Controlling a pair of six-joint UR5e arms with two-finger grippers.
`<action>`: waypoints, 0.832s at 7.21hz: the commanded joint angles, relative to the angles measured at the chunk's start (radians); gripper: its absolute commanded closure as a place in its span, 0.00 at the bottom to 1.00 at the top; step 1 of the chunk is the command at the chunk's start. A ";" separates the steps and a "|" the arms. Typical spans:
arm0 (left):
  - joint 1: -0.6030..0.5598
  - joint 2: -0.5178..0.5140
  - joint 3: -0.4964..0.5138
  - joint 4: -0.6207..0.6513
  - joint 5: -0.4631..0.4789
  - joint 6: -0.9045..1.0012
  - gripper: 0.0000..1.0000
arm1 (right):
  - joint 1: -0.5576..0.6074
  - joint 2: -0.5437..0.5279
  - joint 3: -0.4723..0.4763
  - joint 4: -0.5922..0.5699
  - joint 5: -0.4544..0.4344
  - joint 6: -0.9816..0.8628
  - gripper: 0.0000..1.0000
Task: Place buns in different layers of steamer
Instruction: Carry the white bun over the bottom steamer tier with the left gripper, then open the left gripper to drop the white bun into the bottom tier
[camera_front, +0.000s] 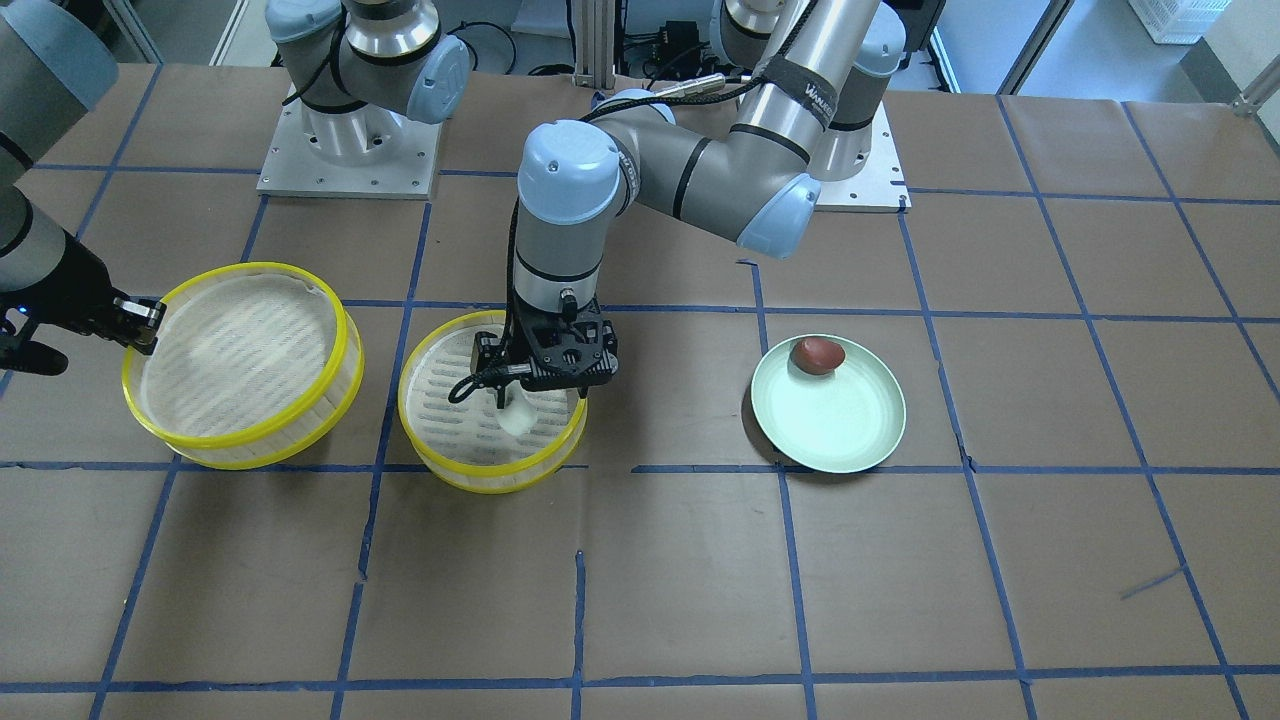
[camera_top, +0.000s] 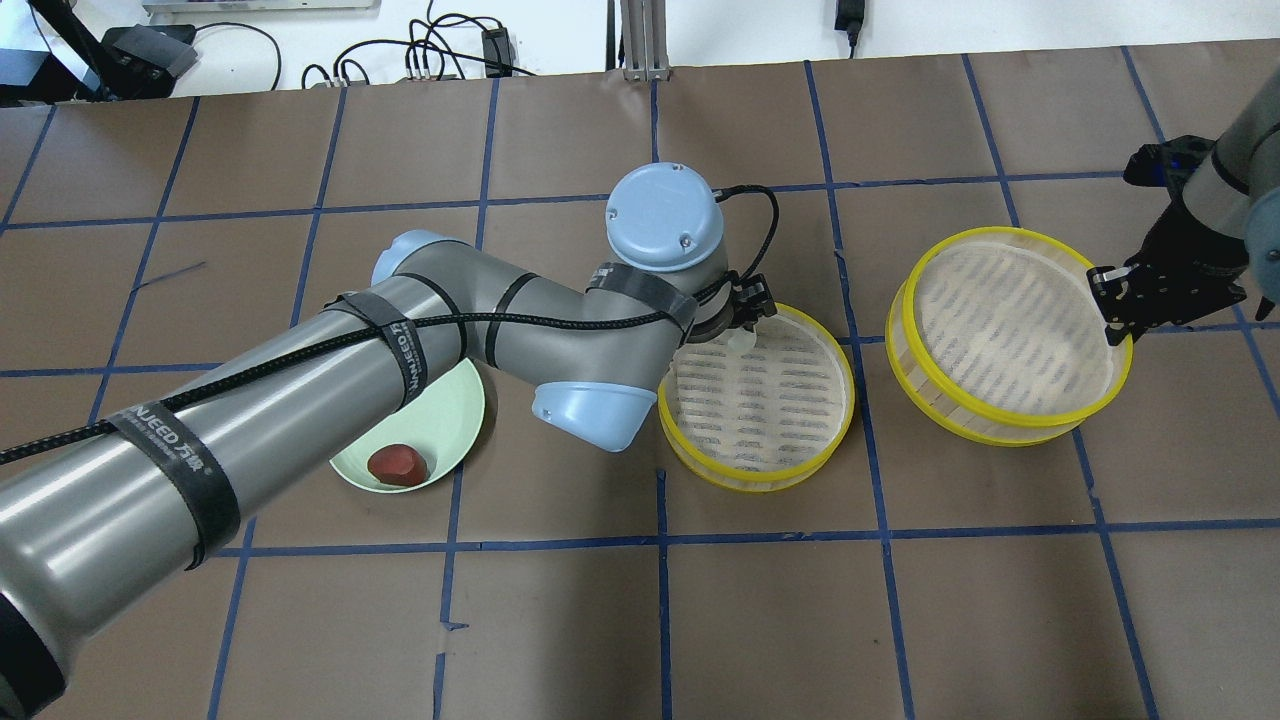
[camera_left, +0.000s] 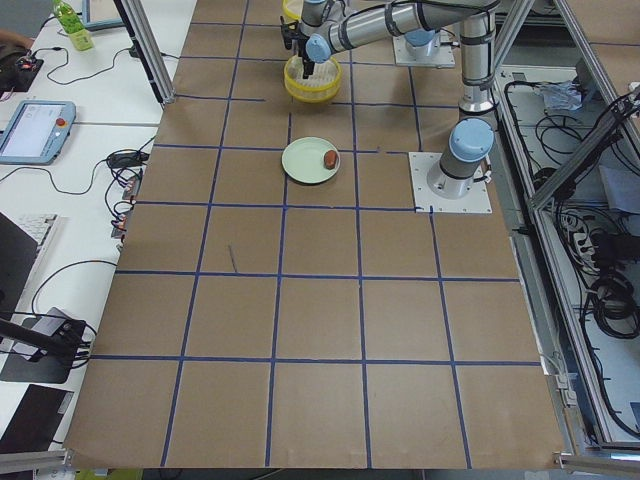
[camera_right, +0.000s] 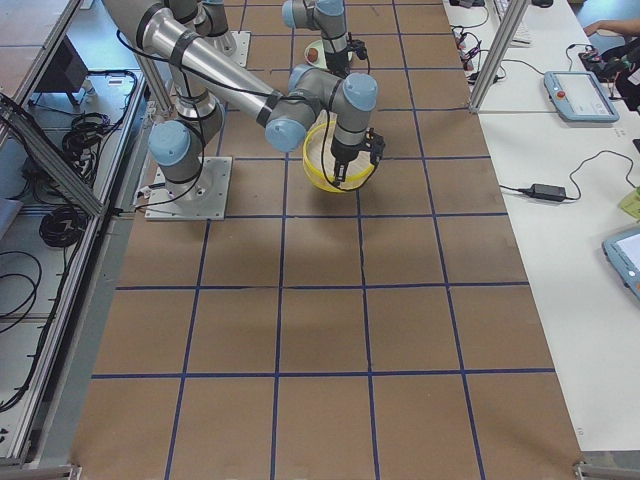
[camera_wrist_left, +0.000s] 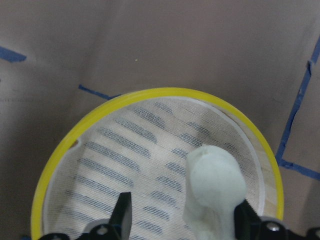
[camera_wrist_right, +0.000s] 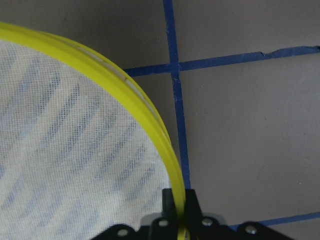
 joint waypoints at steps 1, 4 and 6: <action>0.013 0.002 -0.005 -0.010 0.005 0.019 0.00 | 0.002 0.000 0.001 0.000 0.002 0.000 0.92; 0.104 0.037 -0.005 -0.044 -0.001 0.189 0.00 | 0.028 -0.003 -0.001 0.000 0.012 0.012 0.93; 0.320 0.182 -0.016 -0.320 0.001 0.511 0.00 | 0.199 -0.005 -0.016 0.006 0.011 0.148 0.93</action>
